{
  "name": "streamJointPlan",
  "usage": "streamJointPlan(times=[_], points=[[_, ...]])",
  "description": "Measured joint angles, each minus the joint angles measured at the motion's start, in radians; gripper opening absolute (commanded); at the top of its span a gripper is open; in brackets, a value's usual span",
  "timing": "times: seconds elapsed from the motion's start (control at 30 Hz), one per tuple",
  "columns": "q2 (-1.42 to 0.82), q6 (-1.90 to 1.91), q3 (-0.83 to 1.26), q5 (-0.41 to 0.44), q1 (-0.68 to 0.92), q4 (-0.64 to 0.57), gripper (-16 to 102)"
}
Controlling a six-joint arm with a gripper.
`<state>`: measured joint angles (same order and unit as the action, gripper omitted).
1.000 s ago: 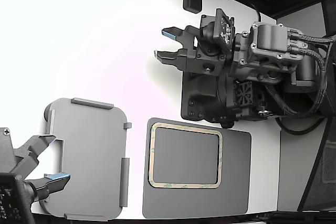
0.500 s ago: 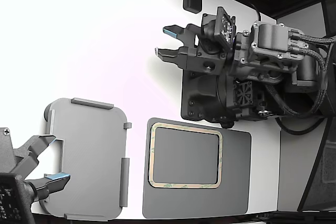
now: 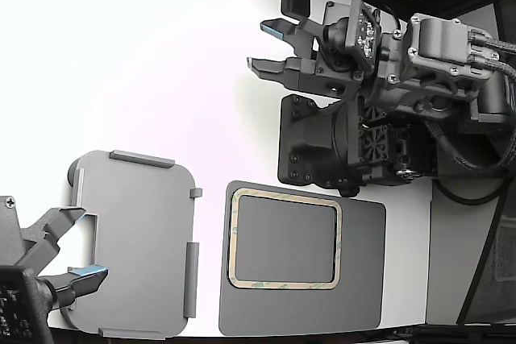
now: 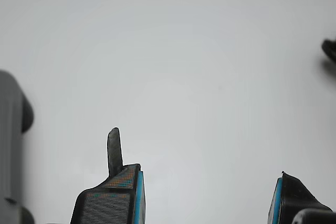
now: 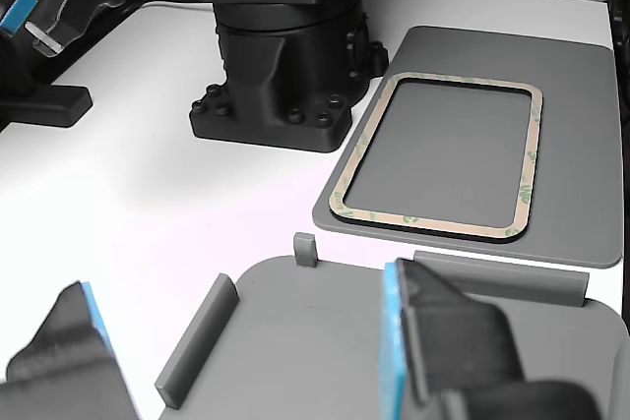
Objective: Move top rectangular frame to the holder.
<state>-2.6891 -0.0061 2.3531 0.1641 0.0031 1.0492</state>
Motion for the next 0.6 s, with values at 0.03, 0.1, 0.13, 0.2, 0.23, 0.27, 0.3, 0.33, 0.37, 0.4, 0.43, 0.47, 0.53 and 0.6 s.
streamJointPlan(times=[0.03,0.1,0.13,0.2,0.23,0.27,0.3,0.33,0.37,0.4,0.43,0.47,0.53,0.6], points=[[0.041,-0.032,-0.038,-0.012,0.009,0.012,100],[0.121,-0.094,-0.126,-0.009,0.046,0.054,100],[0.163,-0.121,-0.170,0.009,0.071,0.081,100],[0.236,-0.172,-0.261,0.037,0.121,0.149,100],[0.273,-0.195,-0.307,0.041,0.150,0.186,100],[0.304,-0.213,-0.351,0.041,0.176,0.224,100],[0.331,-0.230,-0.390,0.041,0.201,0.259,100],[0.357,-0.242,-0.428,0.043,0.227,0.295,100],[0.382,-0.252,-0.460,0.052,0.256,0.327,100],[0.403,-0.255,-0.491,0.061,0.285,0.357,100],[0.425,-0.261,-0.514,0.064,0.308,0.380,100],[0.446,-0.270,-0.532,0.064,0.331,0.400,100],[0.488,-0.291,-0.552,0.064,0.371,0.423,100],[0.529,-0.321,-0.566,0.041,0.405,0.430,100]])
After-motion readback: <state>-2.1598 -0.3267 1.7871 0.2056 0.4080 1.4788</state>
